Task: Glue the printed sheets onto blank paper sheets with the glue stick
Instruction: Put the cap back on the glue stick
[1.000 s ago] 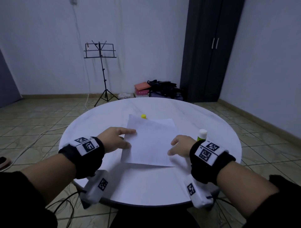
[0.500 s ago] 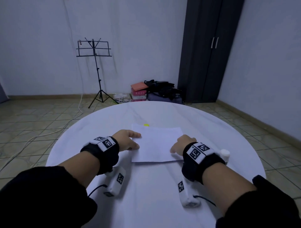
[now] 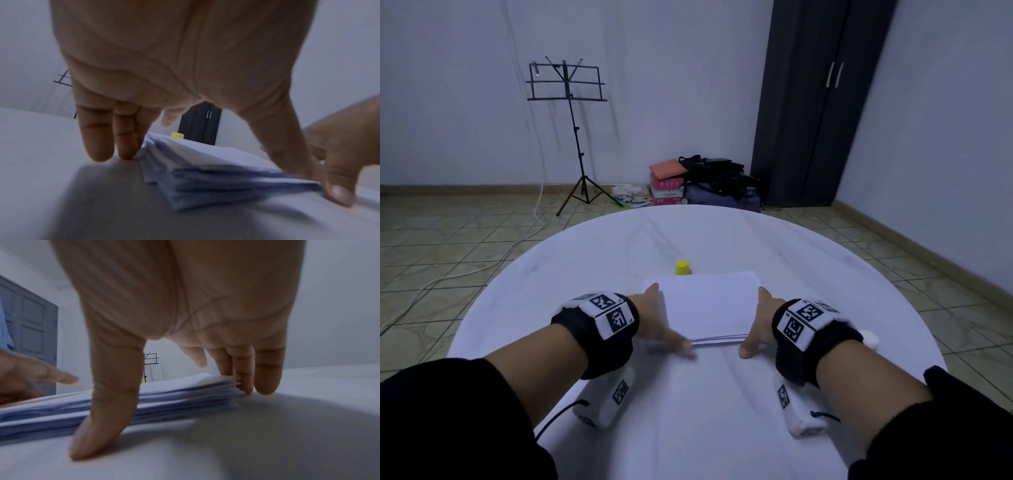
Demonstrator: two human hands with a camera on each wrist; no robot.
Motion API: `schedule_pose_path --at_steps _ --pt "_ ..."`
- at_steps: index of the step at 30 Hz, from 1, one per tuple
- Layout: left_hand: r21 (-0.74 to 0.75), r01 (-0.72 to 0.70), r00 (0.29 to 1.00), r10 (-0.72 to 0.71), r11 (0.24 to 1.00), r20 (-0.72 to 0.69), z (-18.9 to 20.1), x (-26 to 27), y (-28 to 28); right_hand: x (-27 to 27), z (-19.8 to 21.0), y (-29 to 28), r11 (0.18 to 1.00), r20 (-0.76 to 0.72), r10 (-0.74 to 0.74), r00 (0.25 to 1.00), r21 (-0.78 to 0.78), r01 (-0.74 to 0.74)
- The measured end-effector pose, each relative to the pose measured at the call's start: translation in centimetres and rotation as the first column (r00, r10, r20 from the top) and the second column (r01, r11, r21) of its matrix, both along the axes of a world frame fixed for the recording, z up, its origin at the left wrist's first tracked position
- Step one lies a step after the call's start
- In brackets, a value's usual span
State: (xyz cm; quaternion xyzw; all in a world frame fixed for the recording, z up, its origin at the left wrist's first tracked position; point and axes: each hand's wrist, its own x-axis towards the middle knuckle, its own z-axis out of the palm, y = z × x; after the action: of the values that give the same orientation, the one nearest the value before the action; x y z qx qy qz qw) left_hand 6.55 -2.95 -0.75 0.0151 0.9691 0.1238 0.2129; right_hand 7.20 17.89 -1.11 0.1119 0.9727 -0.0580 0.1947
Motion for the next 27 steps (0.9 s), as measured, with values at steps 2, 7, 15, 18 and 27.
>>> schedule_pose_path --at_steps 2,7,15,18,27 --pt "-0.122 0.062 0.998 -0.064 0.991 -0.012 0.3 0.8 0.4 0.2 0.0 0.2 0.999 -0.013 0.038 0.999 0.004 -0.038" --pt "-0.335 0.192 0.972 -0.227 0.923 -0.068 1.5 1.9 1.4 0.0 -0.5 -0.5 0.999 -0.034 -0.015 0.999 0.043 0.016" --pt "-0.316 -0.009 0.985 -0.047 0.949 -0.167 0.1 3.2 0.9 3.9 0.3 -1.7 0.987 -0.099 0.056 0.994 0.154 -0.040" --pt "-0.315 -0.008 0.970 -0.068 0.949 -0.232 0.1 4.5 2.1 5.8 0.7 -1.7 0.983 0.011 0.139 0.990 0.120 -0.139" --pt "0.177 0.336 0.940 -0.318 0.925 -0.124 1.3 8.1 14.4 11.9 -0.5 6.0 0.989 0.072 0.146 0.987 0.021 -0.148"
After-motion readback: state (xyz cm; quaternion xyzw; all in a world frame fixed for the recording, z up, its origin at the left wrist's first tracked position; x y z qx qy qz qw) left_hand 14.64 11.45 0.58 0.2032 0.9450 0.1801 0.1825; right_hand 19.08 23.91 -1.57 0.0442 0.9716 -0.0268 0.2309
